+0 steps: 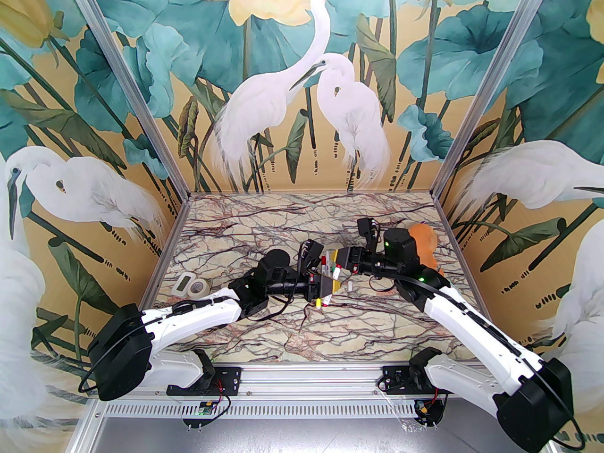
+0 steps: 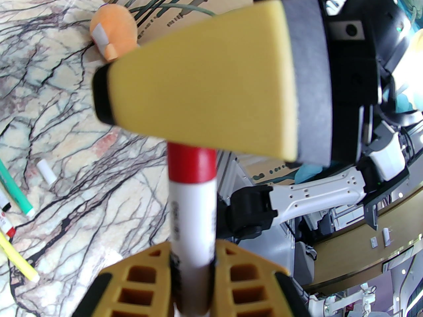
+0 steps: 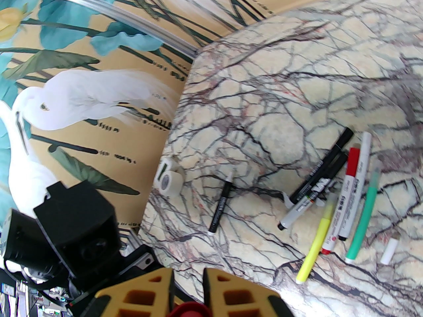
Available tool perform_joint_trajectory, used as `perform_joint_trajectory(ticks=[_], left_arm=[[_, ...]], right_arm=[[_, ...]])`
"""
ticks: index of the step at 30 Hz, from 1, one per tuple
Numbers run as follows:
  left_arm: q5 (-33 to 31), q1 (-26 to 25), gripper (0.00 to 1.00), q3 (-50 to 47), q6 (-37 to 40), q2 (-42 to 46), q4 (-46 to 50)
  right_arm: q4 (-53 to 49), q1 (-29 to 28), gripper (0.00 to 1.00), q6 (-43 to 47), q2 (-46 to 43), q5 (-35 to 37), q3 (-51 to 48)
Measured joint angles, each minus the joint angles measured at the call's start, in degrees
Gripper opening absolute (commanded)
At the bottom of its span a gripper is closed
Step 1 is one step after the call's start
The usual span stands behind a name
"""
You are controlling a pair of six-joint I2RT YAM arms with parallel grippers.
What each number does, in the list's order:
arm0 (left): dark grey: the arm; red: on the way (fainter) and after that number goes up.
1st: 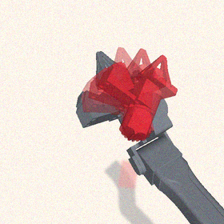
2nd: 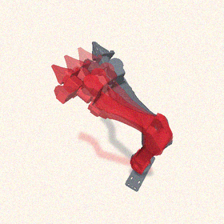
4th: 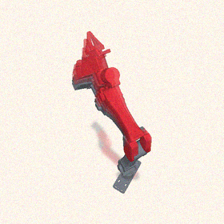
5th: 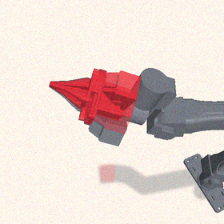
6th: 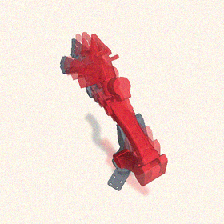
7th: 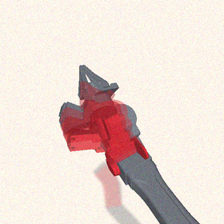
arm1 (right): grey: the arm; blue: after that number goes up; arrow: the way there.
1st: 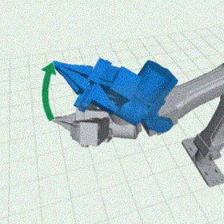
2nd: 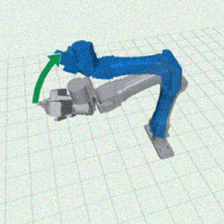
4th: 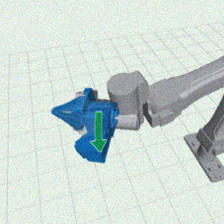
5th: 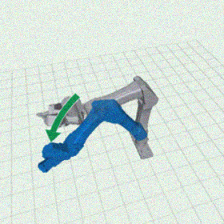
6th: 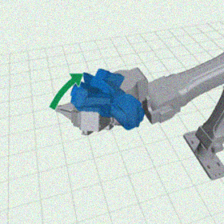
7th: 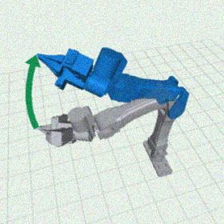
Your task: Open the pen caps
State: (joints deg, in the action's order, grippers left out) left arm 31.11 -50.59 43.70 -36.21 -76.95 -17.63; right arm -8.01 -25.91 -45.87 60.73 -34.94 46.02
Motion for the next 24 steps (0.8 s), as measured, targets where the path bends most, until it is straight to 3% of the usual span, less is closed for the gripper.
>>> perform_joint_trajectory(ticks=[10,24], left_arm=[[0.61,0.22,0.0,-0.59,-1.22,0.0,-3.78],[-4.04,-1.22,0.0,2.01,1.53,-1.31,-0.07]], right_arm=[[5.25,1.92,0.16,0.24,0.0,-5.42,-0.79],[-2.51,1.9,0.15,2.43,1.09,0.11,2.91]])
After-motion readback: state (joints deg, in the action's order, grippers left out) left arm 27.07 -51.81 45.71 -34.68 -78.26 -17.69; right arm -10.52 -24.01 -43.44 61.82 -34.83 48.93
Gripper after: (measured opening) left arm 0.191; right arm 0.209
